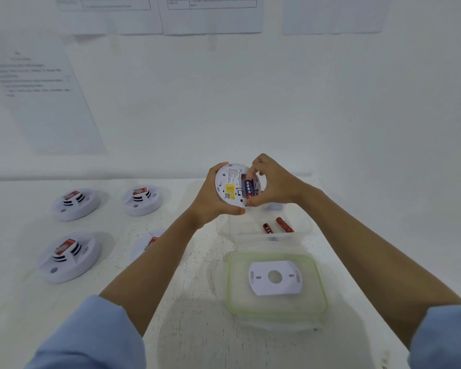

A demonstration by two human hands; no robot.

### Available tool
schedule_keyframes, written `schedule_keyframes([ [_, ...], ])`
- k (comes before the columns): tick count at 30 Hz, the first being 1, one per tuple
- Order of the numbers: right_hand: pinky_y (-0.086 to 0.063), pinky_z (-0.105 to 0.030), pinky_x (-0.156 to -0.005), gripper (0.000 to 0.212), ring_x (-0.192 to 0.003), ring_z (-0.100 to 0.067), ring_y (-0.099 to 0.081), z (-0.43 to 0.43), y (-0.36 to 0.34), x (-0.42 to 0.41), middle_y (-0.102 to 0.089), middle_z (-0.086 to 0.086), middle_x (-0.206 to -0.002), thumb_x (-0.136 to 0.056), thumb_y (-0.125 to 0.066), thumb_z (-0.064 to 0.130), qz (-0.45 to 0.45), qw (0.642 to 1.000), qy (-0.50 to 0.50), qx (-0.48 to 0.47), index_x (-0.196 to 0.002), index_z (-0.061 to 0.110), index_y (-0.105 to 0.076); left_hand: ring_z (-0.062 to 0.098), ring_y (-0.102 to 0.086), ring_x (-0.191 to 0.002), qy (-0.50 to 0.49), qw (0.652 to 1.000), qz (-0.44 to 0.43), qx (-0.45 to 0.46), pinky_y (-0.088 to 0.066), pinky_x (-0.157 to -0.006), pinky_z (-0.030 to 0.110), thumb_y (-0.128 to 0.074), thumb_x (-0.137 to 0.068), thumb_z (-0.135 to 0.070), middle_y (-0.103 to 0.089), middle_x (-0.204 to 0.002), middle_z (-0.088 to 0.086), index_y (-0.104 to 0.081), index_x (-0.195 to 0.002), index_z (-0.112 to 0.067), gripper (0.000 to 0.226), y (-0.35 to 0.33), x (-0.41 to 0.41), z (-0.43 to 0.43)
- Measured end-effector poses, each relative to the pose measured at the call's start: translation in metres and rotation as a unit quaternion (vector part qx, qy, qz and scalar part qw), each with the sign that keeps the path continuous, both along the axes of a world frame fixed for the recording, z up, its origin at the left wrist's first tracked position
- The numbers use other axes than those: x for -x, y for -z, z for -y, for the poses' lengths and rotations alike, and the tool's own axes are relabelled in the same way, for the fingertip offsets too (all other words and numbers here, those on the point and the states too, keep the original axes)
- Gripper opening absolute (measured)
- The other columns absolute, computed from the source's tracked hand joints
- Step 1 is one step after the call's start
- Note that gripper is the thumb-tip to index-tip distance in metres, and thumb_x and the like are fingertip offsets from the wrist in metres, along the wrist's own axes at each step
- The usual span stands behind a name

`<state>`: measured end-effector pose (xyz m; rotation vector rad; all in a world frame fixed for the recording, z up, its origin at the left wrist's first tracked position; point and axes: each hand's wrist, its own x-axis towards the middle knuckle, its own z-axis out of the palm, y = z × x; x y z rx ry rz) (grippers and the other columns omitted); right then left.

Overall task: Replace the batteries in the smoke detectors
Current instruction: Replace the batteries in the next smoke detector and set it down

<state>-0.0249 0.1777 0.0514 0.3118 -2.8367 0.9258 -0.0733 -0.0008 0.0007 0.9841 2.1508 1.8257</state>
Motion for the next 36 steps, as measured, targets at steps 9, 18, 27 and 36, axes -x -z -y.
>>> schedule_keyframes([
  [9, -0.041, -0.025, -0.062, 0.052, -0.08, -0.018, -0.051, -0.023, -0.004, -0.012, -0.057, 0.0, -0.093, -0.062, -0.082, 0.015, 0.211, 0.965, 0.036, -0.151, -0.098, 0.02, -0.045, 0.003, -0.047, -0.113, -0.027, 1.0, -0.014, -0.004, -0.049, -0.083, 0.012, -0.081, -0.053, 0.015, -0.042, -0.126, -0.002, -0.028, -0.135, -0.009, 0.1, 0.002, 0.009, 0.007],
  [18, -0.04, -0.025, -0.065, 0.02, -0.063, -0.008, -0.045, -0.015, -0.011, -0.01, -0.053, 0.002, -0.08, -0.08, -0.069, 0.019, 0.015, 0.998, 0.058, 0.007, -0.095, 0.019, -0.055, 0.003, -0.048, -0.112, -0.014, 1.0, -0.012, 0.0, -0.05, -0.082, 0.012, -0.082, -0.052, 0.014, -0.043, -0.124, -0.004, -0.027, -0.136, -0.008, 0.103, 0.005, 0.007, 0.0],
  [27, -0.03, -0.015, -0.053, 0.024, -0.06, -0.005, -0.038, 0.008, 0.001, 0.002, -0.041, 0.009, -0.069, -0.076, -0.071, 0.015, -0.02, 0.993, 0.102, 0.056, -0.087, 0.013, -0.05, 0.005, -0.051, -0.112, -0.012, 1.0, -0.021, -0.019, -0.05, -0.084, 0.015, -0.081, -0.048, -0.003, -0.044, -0.128, 0.004, -0.027, -0.136, -0.008, 0.104, 0.002, 0.0, -0.008],
  [36, -0.032, -0.016, -0.053, 0.031, -0.06, -0.005, -0.038, 0.013, 0.009, 0.002, -0.044, 0.004, -0.071, -0.068, -0.074, 0.014, -0.03, 0.986, 0.146, 0.071, -0.078, 0.011, -0.045, -0.005, -0.055, -0.103, 0.0, 1.0, -0.008, -0.02, -0.052, -0.077, 0.017, -0.08, -0.046, 0.003, -0.047, -0.123, -0.001, -0.028, -0.135, -0.007, 0.105, 0.006, -0.002, -0.011],
])
